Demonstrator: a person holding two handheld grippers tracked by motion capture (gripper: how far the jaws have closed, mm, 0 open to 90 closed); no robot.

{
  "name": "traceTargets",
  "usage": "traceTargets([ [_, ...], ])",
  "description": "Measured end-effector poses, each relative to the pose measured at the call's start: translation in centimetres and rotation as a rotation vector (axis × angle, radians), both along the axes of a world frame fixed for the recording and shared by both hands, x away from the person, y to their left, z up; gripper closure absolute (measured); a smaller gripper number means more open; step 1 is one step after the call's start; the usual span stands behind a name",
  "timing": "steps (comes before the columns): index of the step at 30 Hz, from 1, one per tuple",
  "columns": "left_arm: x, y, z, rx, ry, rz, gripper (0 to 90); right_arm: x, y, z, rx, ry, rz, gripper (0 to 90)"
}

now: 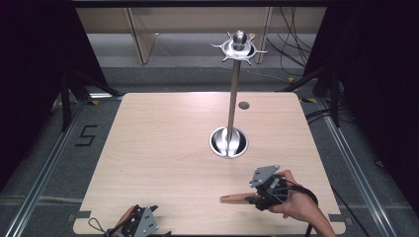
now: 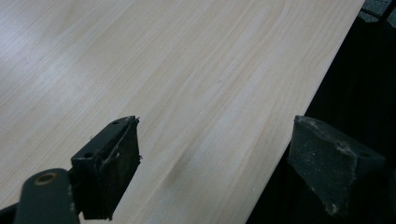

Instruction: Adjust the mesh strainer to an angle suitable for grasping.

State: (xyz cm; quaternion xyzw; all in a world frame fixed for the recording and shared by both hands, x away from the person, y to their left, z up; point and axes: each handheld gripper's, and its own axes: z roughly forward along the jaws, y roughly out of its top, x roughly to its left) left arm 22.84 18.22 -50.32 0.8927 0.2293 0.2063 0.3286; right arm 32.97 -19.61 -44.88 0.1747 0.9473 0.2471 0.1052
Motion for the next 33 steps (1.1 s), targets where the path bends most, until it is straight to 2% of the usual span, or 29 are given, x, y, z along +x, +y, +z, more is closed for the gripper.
traceTargets([
  [1,0.0,0.0,0.0,-0.006,0.009,-0.003,15.6,0.0,0.0,0.0,0.000,0.000,0.000,46.0],
  [2,-0.1,-0.1,-0.1,-0.020,0.000,0.008,15.6,0.4,0.8,-0.4,-0.032,0.046,0.026,48.2],
  [3,-0.1,-0.1,-0.1,-0.020,0.000,0.008,15.6,0.4,1.2,-0.5,-0.050,0.062,0.014,49.3],
  [4,-0.1,-0.1,-0.1,-0.019,0.008,0.002,15.6,0.7,1.4,-0.7,-0.052,0.064,0.034,50.4],
  [7,-0.1,0.0,0.0,-0.008,0.008,0.000,15.6,1.0,1.7,-1.1,-0.073,0.085,0.035,50.8],
  [9,0.0,0.0,0.0,-0.003,0.005,-0.001,15.6,1.5,1.7,-1.2,-0.089,0.116,0.059,51.7],
  [10,-0.1,0.0,0.0,-0.016,0.010,-0.004,15.6,1.5,1.8,-1.4,-0.087,0.143,0.037,52.2],
  [11,-0.1,-0.1,-0.1,-0.032,0.014,0.000,15.6,1.9,1.7,-1.4,-0.084,0.127,0.069,52.4],
  [12,0.0,0.0,-0.1,-0.006,0.010,-0.003,15.6,2.0,1.7,-1.3,-0.097,0.139,0.059,53.7],
  [14,0.0,0.0,0.0,0.001,-0.003,0.002,15.6,2.0,1.7,-1.3,-0.105,0.145,0.041,55.0],
  [15,-0.1,-0.1,-0.1,-0.008,-0.008,0.012,15.6,2.2,1.9,-1.5,-0.133,0.164,0.062,56.9],
  [16,-0.1,-0.1,-0.1,-0.008,-0.008,0.012,15.6,2.5,1.9,-1.7,-0.137,0.158,0.096,58.2],
  [17,0.0,0.0,0.0,-0.003,0.005,-0.002,15.6,2.5,1.9,-1.7,-0.137,0.158,0.096,58.2],
  [19,-0.1,0.0,0.0,-0.008,-0.010,0.010,15.6,2.4,2.0,-1.7,-0.153,0.175,0.052,60.0],
  [20,-0.1,0.0,0.0,-0.008,-0.010,0.010,15.6,2.4,2.0,-1.7,-0.153,0.175,0.052,60.0],
  [21,-0.1,0.0,0.1,0.005,-0.004,-0.001,15.6,2.7,2.0,-2.0,-0.160,0.173,0.096,60.2],
  [22,-0.2,-0.1,0.0,0.001,0.010,0.002,15.6,2.7,2.1,-2.1,-0.176,0.163,0.081,59.8],
  [27,-0.1,-0.1,-0.1,-0.006,0.019,-0.002,15.6,2.8,2.2,-2.4,-0.204,0.171,0.076,61.2],
  [29,-0.1,-0.1,0.1,0.006,-0.006,-0.004,15.6,3.0,2.0,-2.7,-0.210,0.183,0.073,61.6],
  [30,-0.1,-0.1,0.1,0.008,-0.008,-0.006,15.6,2.8,2.0,-2.6,-0.214,0.197,0.045,61.9],
  [31,-0.1,-0.1,0.0,0.003,0.003,-0.011,15.6,2.8,2.0,-2.7,-0.208,0.200,0.047,62.1],
  [32,-0.1,-0.1,0.0,0.003,0.003,-0.011,15.6,2.8,2.0,-2.7,-0.226,0.195,0.047,62.3],
  [33,-0.1,-0.2,-0.1,-0.016,0.010,-0.008,15.6,2.8,2.0,-2.7,-0.226,0.195,0.047,62.3],
])
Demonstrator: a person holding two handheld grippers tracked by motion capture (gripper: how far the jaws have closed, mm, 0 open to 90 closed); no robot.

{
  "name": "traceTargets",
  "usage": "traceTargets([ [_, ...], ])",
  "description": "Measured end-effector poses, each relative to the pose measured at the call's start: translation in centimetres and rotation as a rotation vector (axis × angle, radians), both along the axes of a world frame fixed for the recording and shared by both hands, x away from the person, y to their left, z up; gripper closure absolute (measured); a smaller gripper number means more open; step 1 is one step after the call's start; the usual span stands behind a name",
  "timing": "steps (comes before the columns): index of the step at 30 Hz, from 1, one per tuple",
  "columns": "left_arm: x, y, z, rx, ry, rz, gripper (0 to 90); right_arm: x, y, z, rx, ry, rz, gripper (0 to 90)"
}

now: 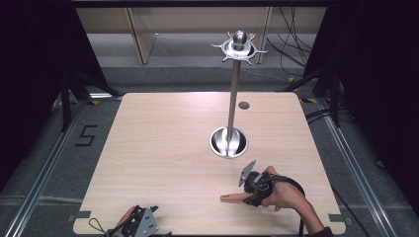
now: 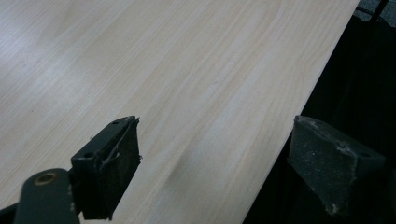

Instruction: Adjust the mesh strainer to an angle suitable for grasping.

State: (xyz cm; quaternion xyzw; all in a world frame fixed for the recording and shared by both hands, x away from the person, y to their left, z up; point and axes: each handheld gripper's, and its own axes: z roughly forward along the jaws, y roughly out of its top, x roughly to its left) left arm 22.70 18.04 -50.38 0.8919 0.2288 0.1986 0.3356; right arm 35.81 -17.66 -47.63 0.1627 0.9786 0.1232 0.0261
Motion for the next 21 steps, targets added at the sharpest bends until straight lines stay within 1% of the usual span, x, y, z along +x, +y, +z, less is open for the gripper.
traceTargets([
  [1,0.0,0.0,0.0,-0.002,0.003,-0.003,15.6,0.1,0.1,-0.2,0.012,0.035,0.016,62.9],
  [2,0.0,0.0,0.0,0.013,-0.001,-0.002,15.5,0.0,0.2,-0.2,0.009,0.035,0.015,63.1],
  [3,0.1,0.1,0.1,0.019,-0.007,-0.002,15.6,0.2,0.2,-0.2,0.008,0.025,0.042,63.3],
  [4,0.1,0.1,0.1,0.019,-0.007,-0.002,15.5,0.2,0.2,-0.2,0.008,0.025,0.042,63.3],
  [5,0.0,0.0,0.0,0.011,0.009,0.004,15.6,0.0,0.2,-0.1,-0.012,0.021,0.022,63.9],
  [6,0.0,0.0,0.0,0.011,0.009,0.004,15.6,0.1,0.3,-0.1,-0.004,0.023,0.046,64.6],
  [7,0.0,0.0,0.0,0.011,0.010,0.003,15.6,0.1,0.3,-0.1,-0.004,0.023,0.046,64.6],
  [8,0.0,0.1,0.1,0.018,-0.007,-0.002,15.6,-0.2,0.5,-0.1,-0.007,0.014,0.032,67.0],
  [9,0.0,0.1,0.1,0.018,-0.007,-0.002,15.6,-0.2,0.5,-0.1,-0.007,0.014,0.032,67.0],
  [10,0.0,0.0,0.0,0.010,0.009,0.003,15.6,-0.3,0.5,-0.1,-0.014,0.004,0.041,68.5],
  [11,0.0,0.1,0.1,0.017,0.001,0.010,15.6,-0.3,0.6,0.0,-0.040,-0.013,0.077,69.4],
  [12,0.0,0.1,0.1,0.017,0.001,0.011,15.5,-0.4,0.7,-0.1,-0.030,-0.011,0.073,69.5],
  [13,0.0,0.1,0.1,0.017,0.001,0.011,15.5,-0.4,0.7,-0.1,-0.030,-0.011,0.073,69.5],
  [14,0.0,0.1,0.1,0.020,-0.014,0.006,15.5,-0.6,0.8,0.0,-0.027,0.001,0.056,69.6],
  [15,0.0,0.2,0.2,0.020,-0.016,0.004,15.6,-0.7,0.8,0.0,-0.027,-0.012,0.051,69.8],
  [16,0.0,0.2,0.2,0.020,-0.016,0.004,15.6,-0.5,0.8,0.0,-0.020,-0.018,0.076,69.8],
  [17,0.0,0.2,0.2,0.019,-0.016,0.004,15.6,-0.5,0.8,0.0,-0.020,-0.018,0.076,69.8],
  [18,0.0,0.1,0.2,0.017,-0.016,0.004,15.5,-0.4,0.8,0.1,-0.015,-0.033,0.076,69.9],
  [19,0.0,0.1,0.2,0.015,-0.016,0.003,15.6,-0.7,0.5,0.5,0.010,-0.047,0.019,70.2],
  [20,-0.1,0.0,0.1,-0.007,-0.012,0.008,15.6,-0.7,0.4,0.8,0.017,-0.050,0.014,70.4],
  [21,-0.1,0.0,0.1,-0.007,-0.012,0.008,15.6,-0.6,0.2,1.0,0.036,-0.054,0.003,70.5],
])
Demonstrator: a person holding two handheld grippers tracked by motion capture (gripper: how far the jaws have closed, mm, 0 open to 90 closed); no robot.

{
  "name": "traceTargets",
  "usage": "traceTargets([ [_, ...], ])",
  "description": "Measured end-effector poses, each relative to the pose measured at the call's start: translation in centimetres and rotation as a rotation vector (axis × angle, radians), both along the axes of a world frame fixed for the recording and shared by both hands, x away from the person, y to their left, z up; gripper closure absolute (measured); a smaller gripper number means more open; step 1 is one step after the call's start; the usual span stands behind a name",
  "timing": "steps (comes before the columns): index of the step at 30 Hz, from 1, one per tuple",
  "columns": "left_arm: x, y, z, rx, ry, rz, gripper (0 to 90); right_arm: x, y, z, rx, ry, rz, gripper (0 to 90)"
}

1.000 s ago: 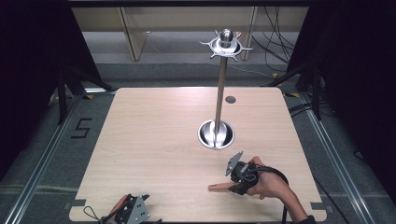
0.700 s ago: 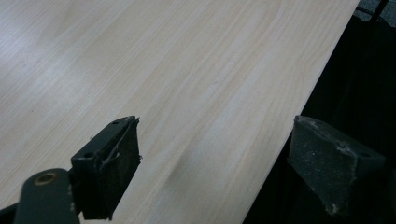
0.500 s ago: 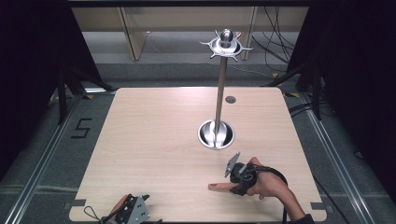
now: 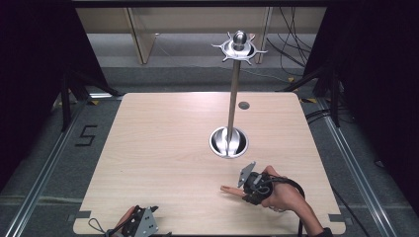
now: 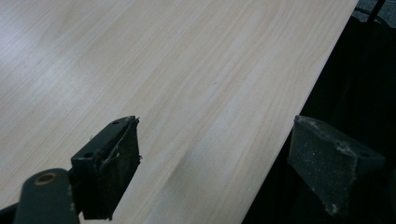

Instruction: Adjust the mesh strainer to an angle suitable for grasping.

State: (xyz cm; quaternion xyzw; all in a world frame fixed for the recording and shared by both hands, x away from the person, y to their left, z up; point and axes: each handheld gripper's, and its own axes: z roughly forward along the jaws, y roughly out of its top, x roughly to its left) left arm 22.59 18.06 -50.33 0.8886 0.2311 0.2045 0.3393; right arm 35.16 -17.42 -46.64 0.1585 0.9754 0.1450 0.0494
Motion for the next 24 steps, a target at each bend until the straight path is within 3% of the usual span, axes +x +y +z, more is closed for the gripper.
traceTargets([
  [1,0.0,0.0,0.0,0.000,0.000,0.001,15.6,0.4,-0.2,0.2,0.028,-0.023,0.022,70.7],
  [3,0.1,0.1,0.1,0.019,-0.002,-0.005,15.5,0.2,-0.8,0.7,0.088,-0.039,-0.068,70.8],
  [5,0.1,0.1,0.1,0.025,-0.004,-0.005,15.6,0.6,-1.4,1.1,0.139,-0.062,-0.075,71.0],
  [6,0.1,0.1,0.1,0.023,-0.004,-0.005,15.6,0.5,-1.7,1.4,0.145,-0.074,-0.112,71.0],
  [7,0.1,0.1,0.1,0.022,-0.004,-0.006,15.6,0.7,-1.9,1.4,0.163,-0.097,-0.096,71.1],
  [9,0.1,0.1,0.1,0.023,-0.004,-0.006,15.6,0.7,-2.1,1.6,0.180,-0.093,-0.115,71.1],
  [10,0.1,0.1,0.1,0.024,-0.007,-0.004,15.6,0.7,-2.5,1.9,0.224,-0.099,-0.141,71.1],
  [11,0.1,0.2,0.2,0.027,-0.009,-0.004,15.6,0.6,-2.7,2.1,0.236,-0.105,-0.172,71.2],
  [12,0.0,0.0,0.0,0.000,-0.004,0.000,15.6,0.5,-2.9,2.3,0.262,-0.109,-0.174,71.2],
  [14,0.0,0.0,0.0,-0.002,0.001,0.000,15.5,0.6,-3.4,2.9,0.297,-0.113,-0.207,71.3],
  [17,0.0,0.0,0.0,0.001,-0.004,0.003,15.6,0.7,-4.3,3.8,0.356,-0.146,-0.222,71.3],
  [19,0.1,0.2,0.2,0.032,-0.007,-0.002,15.6,0.8,-4.9,4.5,0.410,-0.155,-0.226,71.3],
  [20,0.1,0.2,0.2,0.032,-0.007,-0.002,15.5,0.8,-4.9,4.5,0.410,-0.155,-0.226,71.3],
  [22,0.1,0.1,0.2,0.023,-0.009,0.002,15.5,0.8,-5.7,5.5,0.472,-0.161,-0.252,71.3],
  [23,0.1,0.1,0.1,0.016,-0.006,-0.001,15.5,1.0,-6.0,5.7,0.494,-0.191,-0.238,71.3],
  [24,0.1,0.1,0.1,0.019,-0.005,0.001,15.6,0.7,-6.1,6.0,0.509,-0.166,-0.282,71.3],
])
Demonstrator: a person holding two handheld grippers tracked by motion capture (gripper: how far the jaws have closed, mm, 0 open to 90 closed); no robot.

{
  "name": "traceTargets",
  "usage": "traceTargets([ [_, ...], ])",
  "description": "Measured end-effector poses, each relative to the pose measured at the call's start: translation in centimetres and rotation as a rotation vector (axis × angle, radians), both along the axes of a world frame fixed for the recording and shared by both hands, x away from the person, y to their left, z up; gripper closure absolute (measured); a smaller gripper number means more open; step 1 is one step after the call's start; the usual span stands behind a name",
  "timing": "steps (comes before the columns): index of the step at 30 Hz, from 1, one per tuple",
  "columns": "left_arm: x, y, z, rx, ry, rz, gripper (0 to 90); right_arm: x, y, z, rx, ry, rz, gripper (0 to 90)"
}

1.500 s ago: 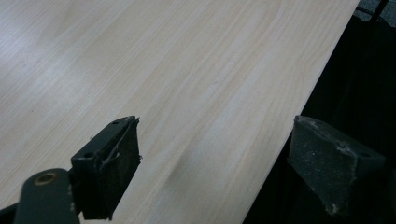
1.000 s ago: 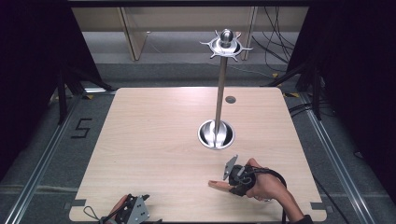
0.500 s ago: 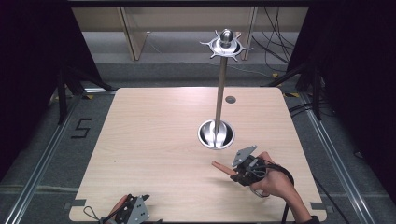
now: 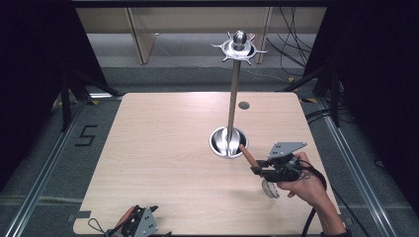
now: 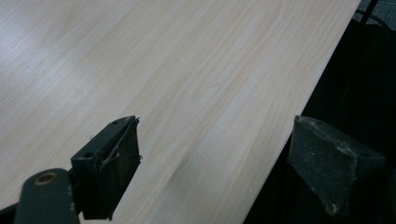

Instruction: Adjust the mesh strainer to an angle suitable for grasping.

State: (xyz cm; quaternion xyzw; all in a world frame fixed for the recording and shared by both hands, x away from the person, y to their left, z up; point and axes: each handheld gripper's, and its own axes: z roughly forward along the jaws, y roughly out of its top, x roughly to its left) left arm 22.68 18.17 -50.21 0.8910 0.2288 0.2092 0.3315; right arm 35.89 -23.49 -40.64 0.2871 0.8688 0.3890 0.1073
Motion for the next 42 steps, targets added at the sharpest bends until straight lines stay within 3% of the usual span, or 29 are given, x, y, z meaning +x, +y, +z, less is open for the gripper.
traceTargets([
  [3,0.0,0.0,0.0,-0.002,-0.001,-0.002,15.6,0.3,-0.6,0.7,0.033,-0.056,-0.009,71.3],
  [8,0.0,0.1,0.1,-0.001,-0.005,0.000,15.6,0.4,-0.8,1.7,0.059,-0.069,-0.033,71.3],
  [9,0.0,0.0,0.0,-0.006,0.012,-0.005,15.5,0.8,-0.6,2.0,0.071,-0.105,-0.008,71.3],
  [15,0.1,0.1,0.0,-0.001,0.003,0.004,15.5,1.0,-0.4,3.1,0.094,-0.124,-0.041,71.3],
  [16,0.1,0.1,0.0,-0.002,0.008,0.003,15.5,1.4,-0.4,3.6,0.104,-0.152,-0.044,71.3],
  [18,0.1,0.1,0.0,-0.001,0.003,0.008,15.5,1.5,-0.4,3.9,0.108,-0.143,-0.047,71.3],
  [20,0.1,0.0,-0.2,-0.040,0.011,0.013,15.5,1.7,-0.3,4.4,0.129,-0.152,-0.055,71.3],
  [25,0.1,0.1,-0.1,-0.042,0.001,0.017,15.5,1.9,-0.2,5.8,0.164,-0.196,-0.094,71.3],
  [26,0.1,0.2,0.1,-0.003,-0.001,0.006,15.5,2.0,-0.1,6.0,0.173,-0.205,-0.087,71.3],
  [30,0.1,0.2,0.0,-0.003,0.001,0.009,15.5,2.1,0.1,6.8,0.199,-0.248,-0.091,71.3],
  [31,0.1,0.0,-0.2,-0.042,0.016,0.010,15.6,2.1,0.3,7.4,0.214,-0.263,-0.089,71.3],
  [32,0.1,0.0,-0.2,-0.042,0.016,0.010,15.6,2.1,0.3,7.4,0.214,-0.263,-0.089,71.3],
  [34,0.1,0.0,-0.2,-0.043,0.016,0.011,15.5,2.2,0.4,8.4,0.220,-0.319,-0.099,71.3],
  [35,0.1,0.0,-0.2,-0.044,0.016,0.009,15.5,2.2,0.4,8.4,0.220,-0.319,-0.099,71.3],
  [37,0.1,0.2,0.0,-0.010,0.015,0.003,15.6,2.2,0.6,8.9,0.257,-0.315,-0.108,71.4],
  [38,0.1,0.1,-0.1,-0.035,0.000,0.017,15.5,2.1,0.5,9.2,0.263,-0.319,-0.119,71.3],
  [40,0.1,0.0,-0.2,-0.050,0.009,0.009,15.5,2.2,0.4,9.8,0.275,-0.349,-0.125,71.3],
  [41,0.1,0.0,-0.2,-0.048,0.012,0.008,15.6,2.2,0.6,10.2,0.310,-0.352,-0.143,71.3],
  [42,0.1,0.0,-0.2,-0.042,0.015,0.007,15.5,2.3,0.5,10.5,0.311,-0.366,-0.155,71.3],
])
